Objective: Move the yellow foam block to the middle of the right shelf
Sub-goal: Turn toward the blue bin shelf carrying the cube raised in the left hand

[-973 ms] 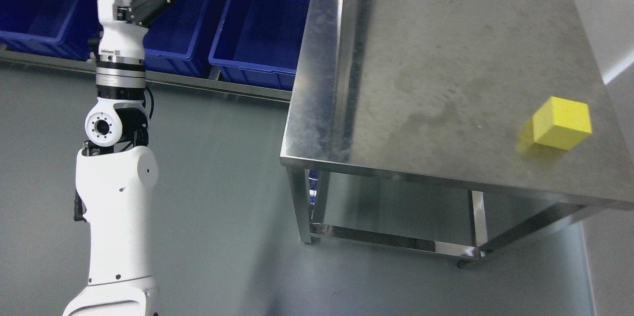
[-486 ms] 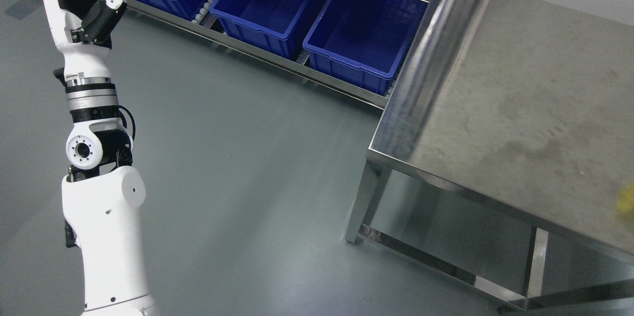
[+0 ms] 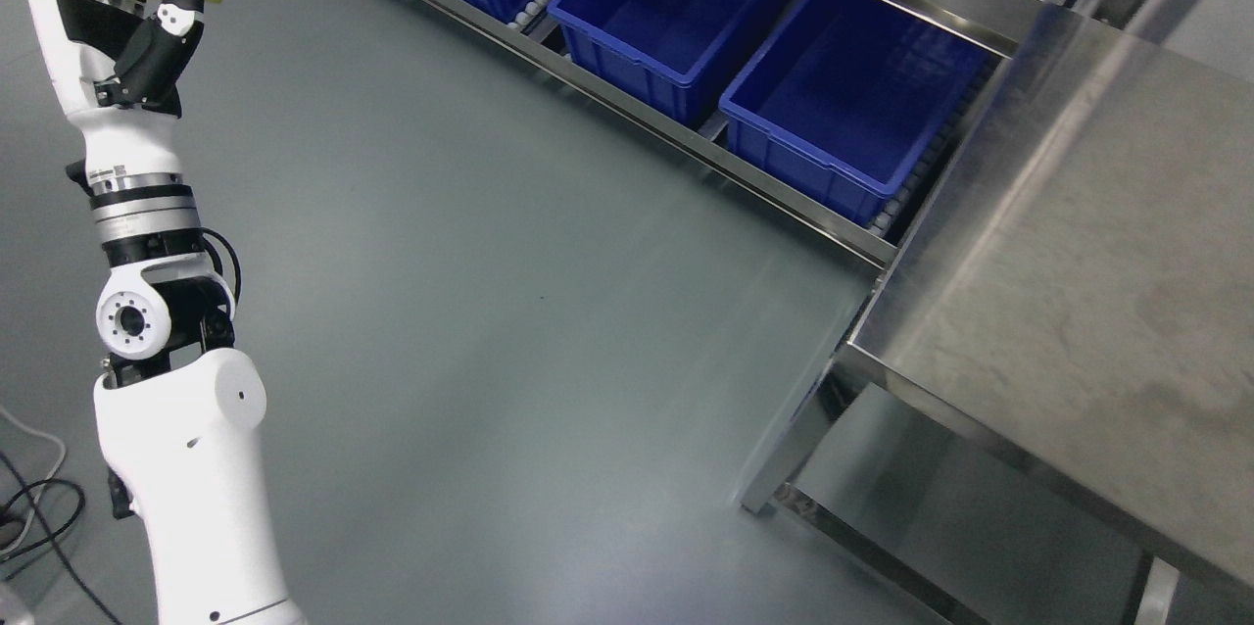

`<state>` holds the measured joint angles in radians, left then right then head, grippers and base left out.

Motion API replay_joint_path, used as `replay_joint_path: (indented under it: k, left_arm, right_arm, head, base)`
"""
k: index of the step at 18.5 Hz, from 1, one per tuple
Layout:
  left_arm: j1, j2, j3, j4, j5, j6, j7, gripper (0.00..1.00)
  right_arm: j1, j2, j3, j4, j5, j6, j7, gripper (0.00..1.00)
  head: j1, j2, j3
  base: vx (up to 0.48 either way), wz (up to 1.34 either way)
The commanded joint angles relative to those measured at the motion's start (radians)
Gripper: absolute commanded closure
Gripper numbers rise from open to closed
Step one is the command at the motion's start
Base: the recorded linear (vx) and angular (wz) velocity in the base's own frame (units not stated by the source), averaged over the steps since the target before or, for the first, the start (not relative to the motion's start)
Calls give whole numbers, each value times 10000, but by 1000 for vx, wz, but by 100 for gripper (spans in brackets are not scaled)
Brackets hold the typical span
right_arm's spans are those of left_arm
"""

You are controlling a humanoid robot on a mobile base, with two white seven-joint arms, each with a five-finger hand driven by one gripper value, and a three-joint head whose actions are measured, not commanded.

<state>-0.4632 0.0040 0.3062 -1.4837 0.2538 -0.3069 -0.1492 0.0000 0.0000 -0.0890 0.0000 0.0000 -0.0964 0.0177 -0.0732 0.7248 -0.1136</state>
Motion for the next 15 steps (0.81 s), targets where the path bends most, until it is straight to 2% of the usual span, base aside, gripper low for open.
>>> replay_joint_path:
  k: [1,6,15]
  left_arm:
    - [412,135,710,-457,8,139,-11,60]
    - [980,135,757,-472,8,323,-333,60]
    - [981,135,1401,-472,23,309,-517,59]
  right_arm:
    - [-16,-174,0,-175,0,-2,7,0]
    - [-31,-174,0,-175,0,-2,7,0]
    - [-16,-174,0,-175,0,-2,7,0]
  head:
    - [0,0,0]
    - [0,0,0]
    - [0,0,0]
  base:
    - [63,556]
    - [69,670]
    - [92,766]
